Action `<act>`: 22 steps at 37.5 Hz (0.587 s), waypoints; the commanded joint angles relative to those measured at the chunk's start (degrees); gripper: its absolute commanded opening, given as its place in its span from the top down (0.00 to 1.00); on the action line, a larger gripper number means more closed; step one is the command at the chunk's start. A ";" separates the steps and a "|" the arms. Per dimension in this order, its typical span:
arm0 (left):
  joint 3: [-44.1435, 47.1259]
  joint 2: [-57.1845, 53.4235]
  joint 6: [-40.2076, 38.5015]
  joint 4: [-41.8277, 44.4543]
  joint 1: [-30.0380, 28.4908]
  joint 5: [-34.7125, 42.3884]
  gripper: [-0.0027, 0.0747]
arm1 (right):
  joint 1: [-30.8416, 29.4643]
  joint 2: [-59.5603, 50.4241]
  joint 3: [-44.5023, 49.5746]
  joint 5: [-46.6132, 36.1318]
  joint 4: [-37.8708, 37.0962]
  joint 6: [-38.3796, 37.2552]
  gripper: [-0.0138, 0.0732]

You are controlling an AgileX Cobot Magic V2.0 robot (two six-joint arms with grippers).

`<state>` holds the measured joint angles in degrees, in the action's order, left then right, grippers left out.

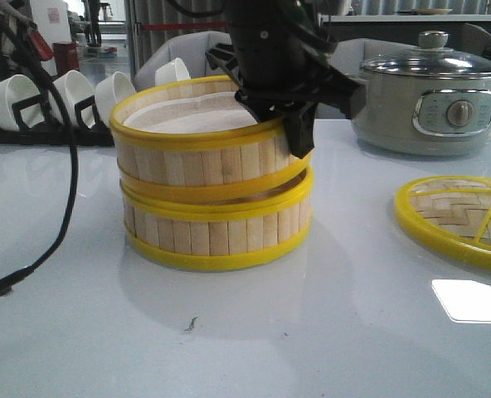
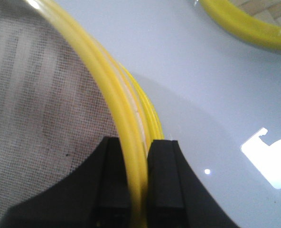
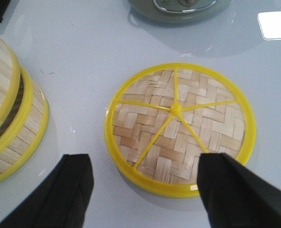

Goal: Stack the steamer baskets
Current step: 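Lift the basket with the left gripper and lower it onto the middle basket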

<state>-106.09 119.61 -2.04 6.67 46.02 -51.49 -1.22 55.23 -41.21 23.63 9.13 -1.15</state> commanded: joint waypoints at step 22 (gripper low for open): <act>-2.11 -1.55 -0.15 -5.40 0.22 3.72 0.85 | 0.01 -0.56 -2.16 -3.75 0.32 0.20 0.19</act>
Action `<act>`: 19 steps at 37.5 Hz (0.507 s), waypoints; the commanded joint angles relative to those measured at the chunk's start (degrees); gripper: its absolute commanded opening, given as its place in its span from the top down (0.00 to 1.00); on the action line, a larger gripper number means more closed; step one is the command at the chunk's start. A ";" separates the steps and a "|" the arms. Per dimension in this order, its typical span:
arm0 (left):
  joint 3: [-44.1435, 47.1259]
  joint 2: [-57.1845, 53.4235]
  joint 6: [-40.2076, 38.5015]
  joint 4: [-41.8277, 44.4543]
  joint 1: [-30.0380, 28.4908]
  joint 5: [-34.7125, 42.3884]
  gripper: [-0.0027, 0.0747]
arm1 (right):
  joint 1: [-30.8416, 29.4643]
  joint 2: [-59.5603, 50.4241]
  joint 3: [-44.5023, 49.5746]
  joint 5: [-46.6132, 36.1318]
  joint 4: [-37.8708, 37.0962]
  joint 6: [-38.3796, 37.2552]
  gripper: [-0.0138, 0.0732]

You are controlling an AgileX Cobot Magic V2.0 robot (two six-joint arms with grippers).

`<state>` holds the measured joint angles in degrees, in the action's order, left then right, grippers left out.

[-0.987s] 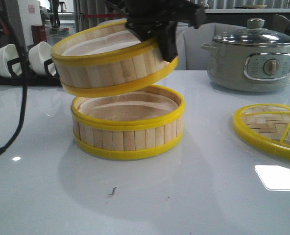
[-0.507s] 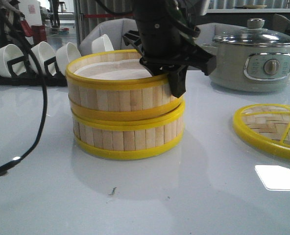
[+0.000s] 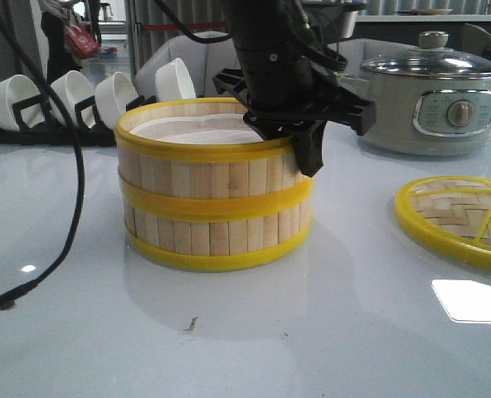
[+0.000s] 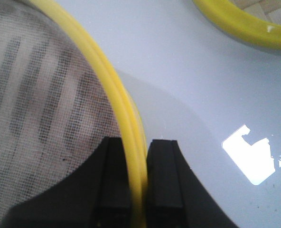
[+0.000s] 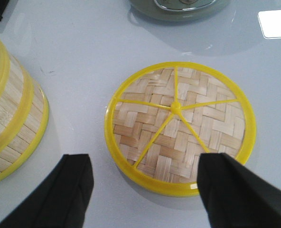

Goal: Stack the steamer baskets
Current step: 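Open the left gripper and raise it away from the stack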

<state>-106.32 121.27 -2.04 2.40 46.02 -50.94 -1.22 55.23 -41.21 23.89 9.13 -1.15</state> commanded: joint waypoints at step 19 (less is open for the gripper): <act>-8.26 -3.44 -0.15 3.02 0.22 -0.24 0.53 | 0.01 -0.56 -2.16 -3.73 0.32 0.20 0.19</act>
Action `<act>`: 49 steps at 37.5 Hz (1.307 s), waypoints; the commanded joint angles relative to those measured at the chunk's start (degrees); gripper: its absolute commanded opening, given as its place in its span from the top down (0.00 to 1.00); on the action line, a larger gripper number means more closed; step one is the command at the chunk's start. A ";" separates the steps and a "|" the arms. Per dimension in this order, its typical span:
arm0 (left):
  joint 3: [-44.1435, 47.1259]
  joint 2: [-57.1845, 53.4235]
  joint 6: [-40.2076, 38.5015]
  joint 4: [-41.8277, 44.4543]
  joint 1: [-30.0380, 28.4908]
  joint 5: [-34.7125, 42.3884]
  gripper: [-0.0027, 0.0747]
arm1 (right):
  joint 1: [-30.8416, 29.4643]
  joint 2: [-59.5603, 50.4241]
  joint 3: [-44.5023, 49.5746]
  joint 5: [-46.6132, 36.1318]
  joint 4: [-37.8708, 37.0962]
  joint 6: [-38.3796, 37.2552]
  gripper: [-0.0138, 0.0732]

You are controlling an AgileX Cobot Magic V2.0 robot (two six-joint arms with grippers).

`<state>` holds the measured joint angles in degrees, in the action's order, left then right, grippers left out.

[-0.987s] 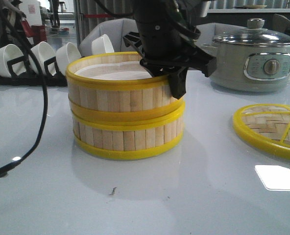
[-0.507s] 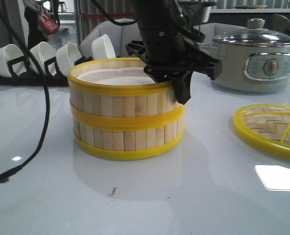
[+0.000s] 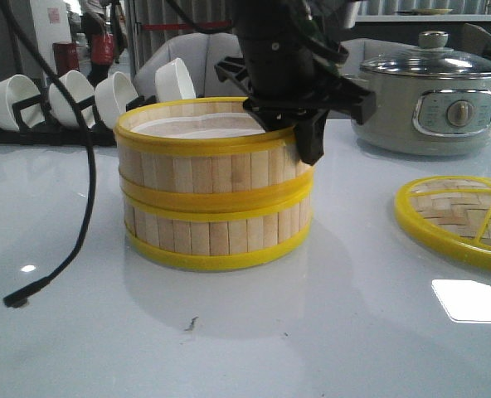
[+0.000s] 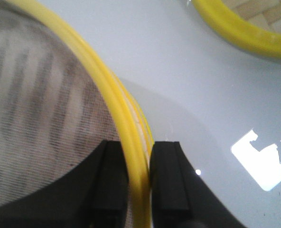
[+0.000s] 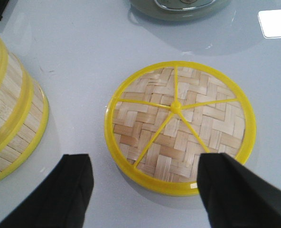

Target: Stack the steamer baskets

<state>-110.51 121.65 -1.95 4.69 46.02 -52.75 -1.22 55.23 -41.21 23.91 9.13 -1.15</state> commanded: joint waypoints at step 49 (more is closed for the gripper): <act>-4.13 -34.37 -8.01 13.88 -16.19 -2.26 0.85 | 0.01 -0.56 -2.16 -3.52 0.32 0.20 0.19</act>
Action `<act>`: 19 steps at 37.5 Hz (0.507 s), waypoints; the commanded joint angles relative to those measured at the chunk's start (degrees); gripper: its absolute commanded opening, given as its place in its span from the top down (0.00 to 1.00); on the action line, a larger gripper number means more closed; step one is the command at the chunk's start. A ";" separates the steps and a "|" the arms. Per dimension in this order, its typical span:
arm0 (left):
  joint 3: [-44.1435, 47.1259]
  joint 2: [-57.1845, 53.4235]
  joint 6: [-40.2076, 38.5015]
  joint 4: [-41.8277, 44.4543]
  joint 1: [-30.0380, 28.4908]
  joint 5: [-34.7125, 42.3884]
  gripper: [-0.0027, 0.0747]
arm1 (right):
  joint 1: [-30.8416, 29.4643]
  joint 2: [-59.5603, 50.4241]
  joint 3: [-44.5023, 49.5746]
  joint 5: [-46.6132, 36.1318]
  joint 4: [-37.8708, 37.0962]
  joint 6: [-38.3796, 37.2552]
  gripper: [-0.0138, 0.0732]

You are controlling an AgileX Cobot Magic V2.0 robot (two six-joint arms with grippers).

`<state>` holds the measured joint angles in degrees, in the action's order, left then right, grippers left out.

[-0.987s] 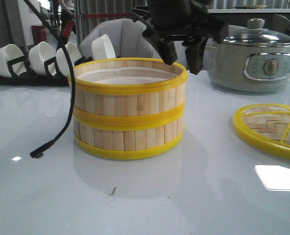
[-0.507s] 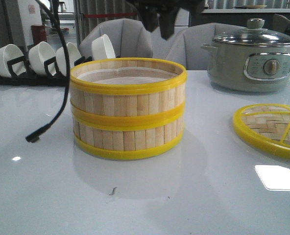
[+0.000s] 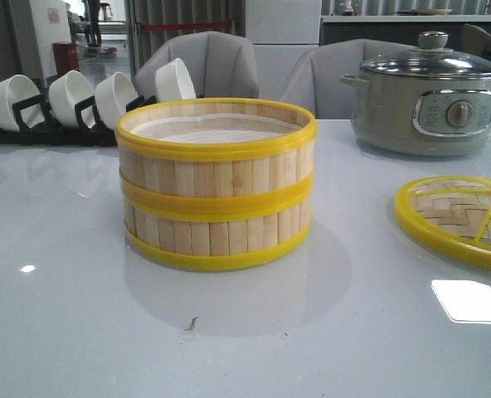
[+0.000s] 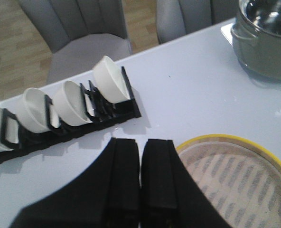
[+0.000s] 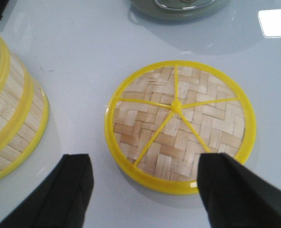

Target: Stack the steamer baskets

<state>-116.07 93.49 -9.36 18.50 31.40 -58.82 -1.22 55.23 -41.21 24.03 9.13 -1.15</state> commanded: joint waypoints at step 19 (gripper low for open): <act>47.39 -45.04 -5.26 -0.62 -8.31 22.59 0.85 | 0.01 -0.56 -2.16 -4.04 2.71 0.20 0.19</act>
<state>-73.49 54.90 -12.80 17.69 23.34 -44.51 -1.22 55.23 -41.21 24.03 10.26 -1.15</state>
